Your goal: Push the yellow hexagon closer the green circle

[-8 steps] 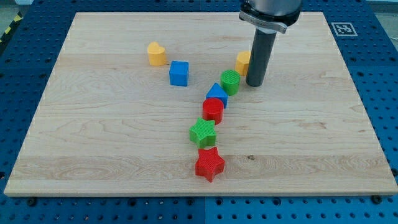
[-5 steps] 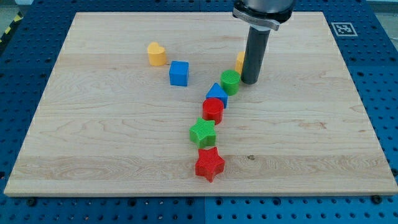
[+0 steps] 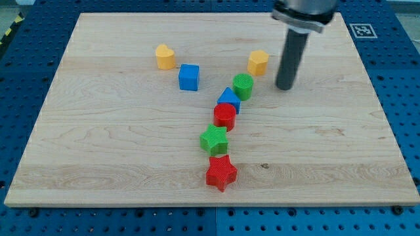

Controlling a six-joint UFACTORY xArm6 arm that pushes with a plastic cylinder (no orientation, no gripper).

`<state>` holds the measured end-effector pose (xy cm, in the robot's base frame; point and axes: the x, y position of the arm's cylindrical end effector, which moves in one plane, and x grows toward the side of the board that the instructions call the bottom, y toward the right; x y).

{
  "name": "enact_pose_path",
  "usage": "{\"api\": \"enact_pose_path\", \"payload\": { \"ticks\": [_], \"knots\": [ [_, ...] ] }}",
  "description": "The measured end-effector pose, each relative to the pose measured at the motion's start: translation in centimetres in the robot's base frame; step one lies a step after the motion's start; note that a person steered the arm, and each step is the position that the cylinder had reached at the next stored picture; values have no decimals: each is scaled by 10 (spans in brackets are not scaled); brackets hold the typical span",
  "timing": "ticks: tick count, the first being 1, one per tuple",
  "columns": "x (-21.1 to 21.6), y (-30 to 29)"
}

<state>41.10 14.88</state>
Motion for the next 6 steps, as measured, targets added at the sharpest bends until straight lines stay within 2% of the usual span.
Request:
{"api": "enact_pose_path", "payload": {
  "ticks": [1,2,3,5,6],
  "knots": [
    [-8,59],
    [-51,73],
    [-75,62],
    [-75,62],
    [-75,39]
  ]
}}
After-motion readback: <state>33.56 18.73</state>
